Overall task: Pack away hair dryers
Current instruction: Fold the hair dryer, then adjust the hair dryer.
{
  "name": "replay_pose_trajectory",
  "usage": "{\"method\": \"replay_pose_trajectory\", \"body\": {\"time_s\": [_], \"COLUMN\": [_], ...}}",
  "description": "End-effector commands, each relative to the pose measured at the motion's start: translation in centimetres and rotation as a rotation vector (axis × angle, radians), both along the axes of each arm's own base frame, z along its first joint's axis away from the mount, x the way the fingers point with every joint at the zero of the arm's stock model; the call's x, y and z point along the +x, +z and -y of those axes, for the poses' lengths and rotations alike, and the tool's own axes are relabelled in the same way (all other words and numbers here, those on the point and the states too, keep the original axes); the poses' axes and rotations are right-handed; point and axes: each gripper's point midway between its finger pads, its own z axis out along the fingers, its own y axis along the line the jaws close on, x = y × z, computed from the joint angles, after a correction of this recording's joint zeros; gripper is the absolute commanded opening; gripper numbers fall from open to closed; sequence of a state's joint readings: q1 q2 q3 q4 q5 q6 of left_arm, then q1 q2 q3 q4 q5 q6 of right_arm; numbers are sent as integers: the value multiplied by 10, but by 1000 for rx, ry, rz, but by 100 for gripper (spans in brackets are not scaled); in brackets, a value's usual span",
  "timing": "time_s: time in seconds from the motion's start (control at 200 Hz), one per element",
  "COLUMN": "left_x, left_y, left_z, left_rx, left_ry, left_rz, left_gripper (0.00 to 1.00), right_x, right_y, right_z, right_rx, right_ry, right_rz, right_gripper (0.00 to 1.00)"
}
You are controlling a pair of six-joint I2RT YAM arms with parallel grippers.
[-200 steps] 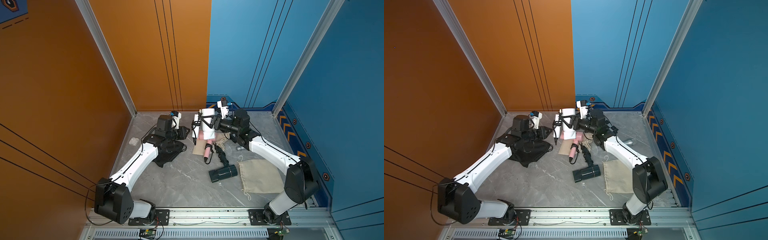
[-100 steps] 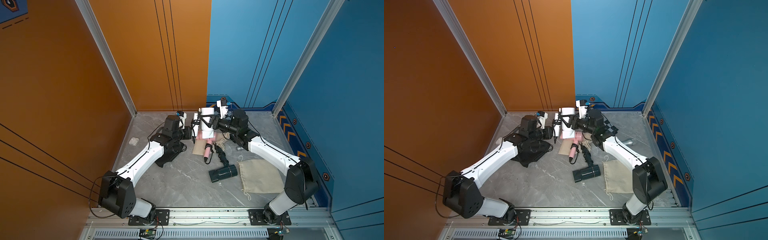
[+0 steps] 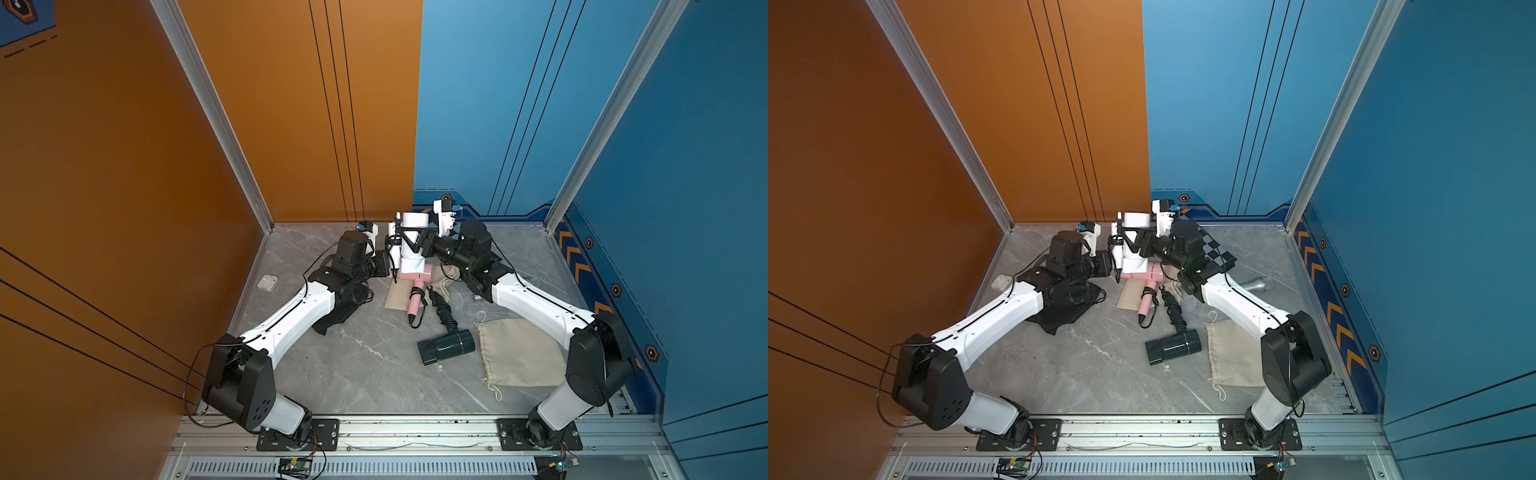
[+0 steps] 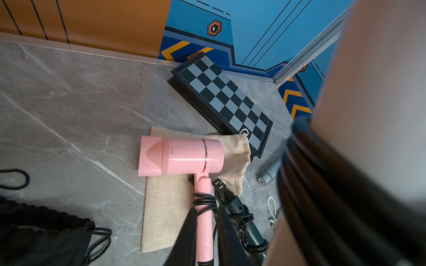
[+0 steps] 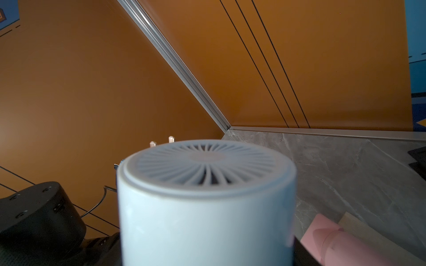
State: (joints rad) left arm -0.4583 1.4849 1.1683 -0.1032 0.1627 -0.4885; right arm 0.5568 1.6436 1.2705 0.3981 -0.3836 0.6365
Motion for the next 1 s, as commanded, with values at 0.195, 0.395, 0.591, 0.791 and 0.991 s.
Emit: {"method": "replay_pose_trajectory", "body": {"time_s": [0.195,0.395,0.591,0.791,0.991], "left_x": [-10,-7,-12,-27,-44], "left_y": [52,49,38,20,13], "left_z": [0,-52,-68,-63,-55], "left_rx": [-90,-74,-101,-250,-384], "left_ry": [-71,56,76,21,-29], "left_rz": [98,61,16,-24,-31], "left_gripper": [30,60,61,61,64], "right_x": [-9,-11,-12,0,22], "right_y": [20,-3,-33,-37,-23], "right_z": [-5,-5,-14,-16,-8], "right_rx": [46,-55,-36,88,249], "right_ry": [53,95,143,162,156], "right_rz": [40,-25,-112,-167,-184], "right_gripper": [41,41,41,41,42]}}
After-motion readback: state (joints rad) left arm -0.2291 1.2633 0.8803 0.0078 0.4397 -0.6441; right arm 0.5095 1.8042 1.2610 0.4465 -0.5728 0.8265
